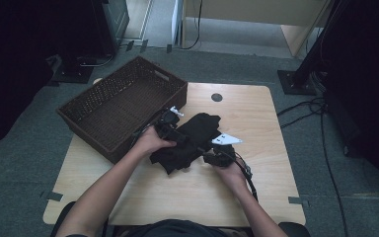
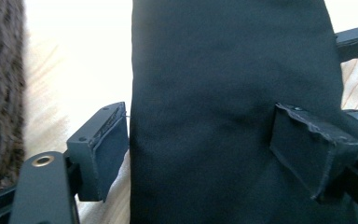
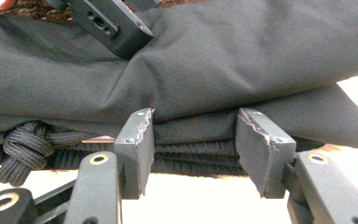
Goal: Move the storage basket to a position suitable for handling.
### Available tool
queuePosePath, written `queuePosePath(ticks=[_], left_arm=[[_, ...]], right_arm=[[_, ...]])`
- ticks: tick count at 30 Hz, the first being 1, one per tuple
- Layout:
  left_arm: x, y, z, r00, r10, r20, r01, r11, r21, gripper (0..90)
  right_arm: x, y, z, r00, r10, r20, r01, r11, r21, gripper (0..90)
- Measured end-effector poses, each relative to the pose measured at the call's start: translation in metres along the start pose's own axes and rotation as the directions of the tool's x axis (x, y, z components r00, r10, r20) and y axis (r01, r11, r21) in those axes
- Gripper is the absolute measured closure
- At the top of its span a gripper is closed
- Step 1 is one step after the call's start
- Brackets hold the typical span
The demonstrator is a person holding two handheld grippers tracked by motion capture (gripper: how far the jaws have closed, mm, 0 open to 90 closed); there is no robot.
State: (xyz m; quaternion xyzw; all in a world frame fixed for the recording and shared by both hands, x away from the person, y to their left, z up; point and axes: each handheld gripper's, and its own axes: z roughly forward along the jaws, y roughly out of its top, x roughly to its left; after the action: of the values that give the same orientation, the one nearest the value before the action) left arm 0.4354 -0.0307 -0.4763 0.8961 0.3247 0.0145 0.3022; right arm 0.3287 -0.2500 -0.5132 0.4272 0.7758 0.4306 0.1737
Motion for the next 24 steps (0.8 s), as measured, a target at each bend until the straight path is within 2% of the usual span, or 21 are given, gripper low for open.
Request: queuePosePath(ticks=[4, 9, 17, 20, 22, 23, 24], left_arm=[[0.003, -0.001, 0.004, 0.9991, -0.037, 0.020, 0.037, 0.9993, 0.010, 15.9], [0.005, -0.002, 0.008, 0.9970, -0.056, 0.053, 0.056, 0.9983, 0.015, 15.9], [0.003, -0.002, 0.015, 0.9940, -0.051, 0.096, 0.051, 0.9987, 0.006, 14.9], [-0.002, -0.001, 0.015, 0.9946, -0.032, 0.099, 0.031, 0.9995, 0.011, 14.9], [-0.004, -0.001, 0.014, 0.9947, -0.016, 0.102, 0.015, 0.9998, 0.009, 17.7], [-0.006, -0.001, 0.013, 0.9944, -0.016, 0.105, 0.015, 0.9998, 0.010, 23.8], [-0.007, 0.000, 0.012, 0.9942, -0.016, 0.106, 0.015, 0.9998, 0.017, 25.6]], right_arm=[[-0.001, 0.000, 0.002, 1.0000, 0.000, -0.002, 0.000, 1.000, -0.001, 47.1], [-0.001, 0.000, 0.003, 1.0000, -0.001, -0.004, 0.001, 1.000, 0.002, 47.2], [-0.003, 0.000, 0.007, 0.9999, 0.004, -0.010, -0.004, 1.000, 0.005, 47.1], [-0.002, 0.002, 0.009, 0.9999, -0.012, -0.005, 0.012, 1.000, 0.013, 47.0], [-0.002, 0.001, 0.010, 0.9999, -0.014, -0.004, 0.014, 1.000, 0.011, 46.9], [-0.001, 0.001, 0.011, 0.9998, -0.020, 0.004, 0.020, 1.000, 0.006, 46.9], [-0.001, 0.001, 0.011, 0.9997, -0.022, 0.006, 0.022, 1.000, 0.003, 46.9]])
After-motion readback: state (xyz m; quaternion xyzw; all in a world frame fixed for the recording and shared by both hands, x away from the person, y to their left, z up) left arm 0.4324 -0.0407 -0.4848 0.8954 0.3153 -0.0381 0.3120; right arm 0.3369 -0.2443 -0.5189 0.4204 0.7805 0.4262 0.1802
